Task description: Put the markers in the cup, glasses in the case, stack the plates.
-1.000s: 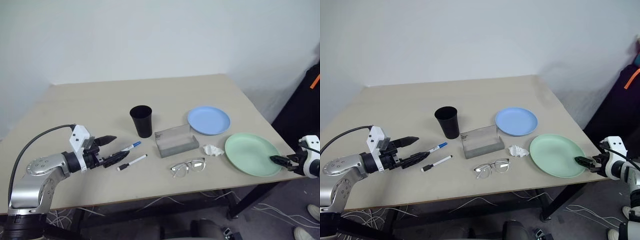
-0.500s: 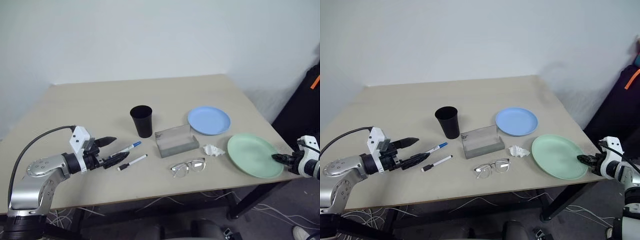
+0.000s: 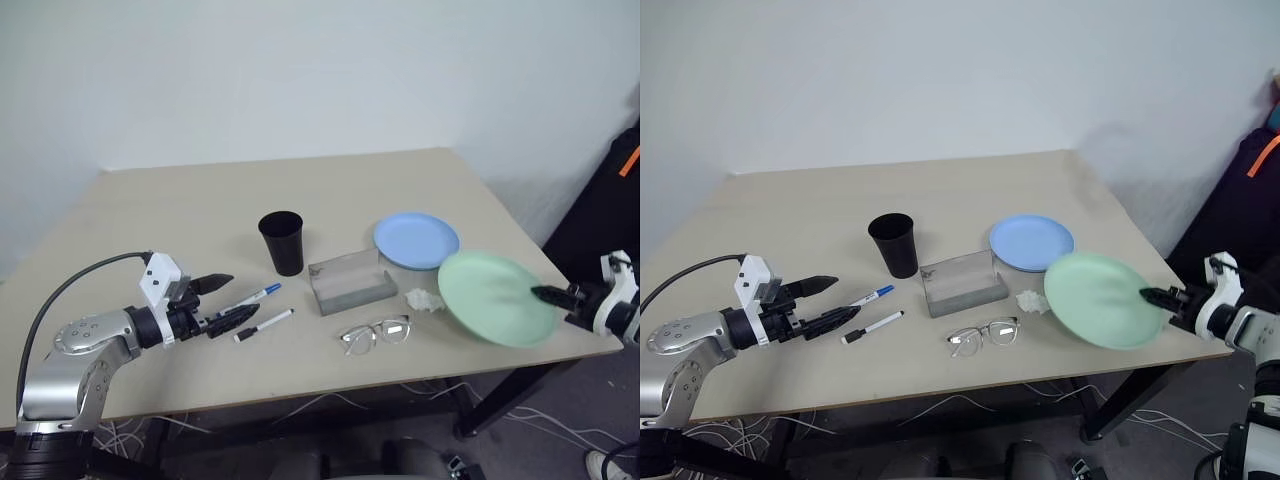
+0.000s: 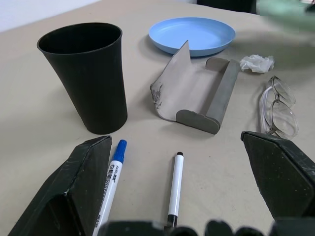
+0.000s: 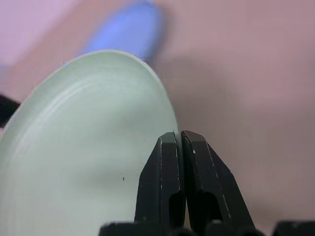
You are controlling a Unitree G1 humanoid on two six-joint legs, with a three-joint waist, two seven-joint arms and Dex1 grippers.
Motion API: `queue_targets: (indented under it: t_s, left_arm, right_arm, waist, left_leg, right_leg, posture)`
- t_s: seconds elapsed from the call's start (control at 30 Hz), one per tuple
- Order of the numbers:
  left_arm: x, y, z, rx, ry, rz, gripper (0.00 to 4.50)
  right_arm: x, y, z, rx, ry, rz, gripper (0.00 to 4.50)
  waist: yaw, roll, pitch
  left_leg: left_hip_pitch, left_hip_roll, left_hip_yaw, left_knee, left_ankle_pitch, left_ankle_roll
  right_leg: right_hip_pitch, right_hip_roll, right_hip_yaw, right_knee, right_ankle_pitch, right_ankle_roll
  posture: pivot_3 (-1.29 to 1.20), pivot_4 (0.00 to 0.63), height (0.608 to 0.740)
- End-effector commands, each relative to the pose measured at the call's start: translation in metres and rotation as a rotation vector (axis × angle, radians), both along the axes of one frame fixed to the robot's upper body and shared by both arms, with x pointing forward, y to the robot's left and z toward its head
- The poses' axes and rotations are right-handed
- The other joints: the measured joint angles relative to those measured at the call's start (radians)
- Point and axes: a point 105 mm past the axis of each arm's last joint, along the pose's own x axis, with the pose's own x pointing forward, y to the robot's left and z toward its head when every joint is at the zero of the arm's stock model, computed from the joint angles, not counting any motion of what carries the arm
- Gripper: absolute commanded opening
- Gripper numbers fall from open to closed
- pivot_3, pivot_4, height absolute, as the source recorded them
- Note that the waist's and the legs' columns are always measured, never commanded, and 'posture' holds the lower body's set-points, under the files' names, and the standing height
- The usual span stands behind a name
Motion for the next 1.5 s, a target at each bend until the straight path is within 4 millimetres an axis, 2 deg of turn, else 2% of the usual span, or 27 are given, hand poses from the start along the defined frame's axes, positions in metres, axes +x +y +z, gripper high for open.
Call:
queue_targets:
  t_s: [0.03,0.17,0.37,0.5,0.67,0.9,1.1,1.5]
  left_arm:
    - [0.002,-0.005,0.011,0.003,-0.045,-0.019,4.5]
    - [0.003,-0.005,0.011,0.002,-0.047,-0.016,4.5]
    - [0.003,-0.005,0.012,0.0,-0.049,-0.011,4.5]
    - [0.004,-0.007,0.012,-0.003,-0.05,-0.012,4.5]
    - [0.004,-0.008,0.013,-0.005,-0.053,-0.011,4.5]
    - [0.004,-0.008,0.014,-0.008,-0.057,-0.004,4.5]
    - [0.005,-0.007,0.015,-0.007,-0.06,0.0,4.5]
    - [0.004,-0.007,0.017,-0.006,-0.065,-0.002,4.5]
  right_arm:
    - [0.014,0.023,0.04,0.048,-0.132,0.055,0.02]
    - [0.032,0.058,0.059,-0.004,-0.191,0.096,0.02]
    - [0.073,0.084,0.067,-0.142,-0.189,0.002,0.02]
    - [0.098,0.089,0.069,-0.22,-0.181,-0.068,0.02]
    - [0.123,0.08,0.064,-0.295,-0.149,-0.173,0.02]
    - [0.135,0.073,0.049,-0.367,-0.121,-0.244,0.02]
    - [0.138,0.079,0.036,-0.389,-0.106,-0.26,0.02]
    - [0.142,0.091,0.025,-0.394,-0.099,-0.295,0.02]
  waist:
    - [0.0,0.0,0.0]
    - [0.0,0.0,0.0]
    - [0.0,0.001,0.0]
    - [0.0,0.0,-0.001]
    - [0.0,0.0,-0.001]
    - [-0.019,0.0,-0.001]
    - [-0.047,0.0,-0.001]
    - [-0.073,0.0,-0.001]
  left_leg:
    - [0.0,0.0,0.0,0.0,0.0,0.0]
    - [0.0,0.0,0.001,0.0,0.0,0.0]
    - [-0.001,0.0,0.001,-0.002,0.0,0.0]
    - [-0.002,0.0,0.001,-0.004,0.0,0.0]
    - [-0.003,-0.005,-0.002,-0.006,0.001,0.003]
    - [-0.002,-0.007,-0.005,-0.009,-0.002,0.005]
    - [-0.001,-0.007,-0.006,-0.008,-0.002,0.005]
    - [0.0,-0.006,-0.005,-0.007,0.0,0.007]
  right_leg:
    - [0.0,0.0,0.0,0.0,0.0,0.0]
    - [-0.001,0.0,0.0,0.0,0.0,0.0]
    - [-0.002,-0.001,0.0,0.0,0.0,0.0]
    - [-0.002,-0.001,0.0,0.0,0.002,-0.002]
    - [-0.001,-0.001,0.004,0.0,0.009,-0.013]
    - [0.0,0.004,0.01,0.002,0.011,-0.016]
    - [0.002,0.016,0.028,0.001,0.011,-0.016]
    - [0.003,0.02,0.034,0.003,0.011,-0.016]
  posture:
    - [0.0,0.0,0.732]
    - [0.0,0.0,0.732]
    - [0.0,0.0,0.732]
    - [0.0,0.0,0.732]
    - [0.0,0.0,0.732]
    - [0.0,0.0,0.732]
    - [0.0,0.0,0.732]
    - [0.0,0.0,0.732]
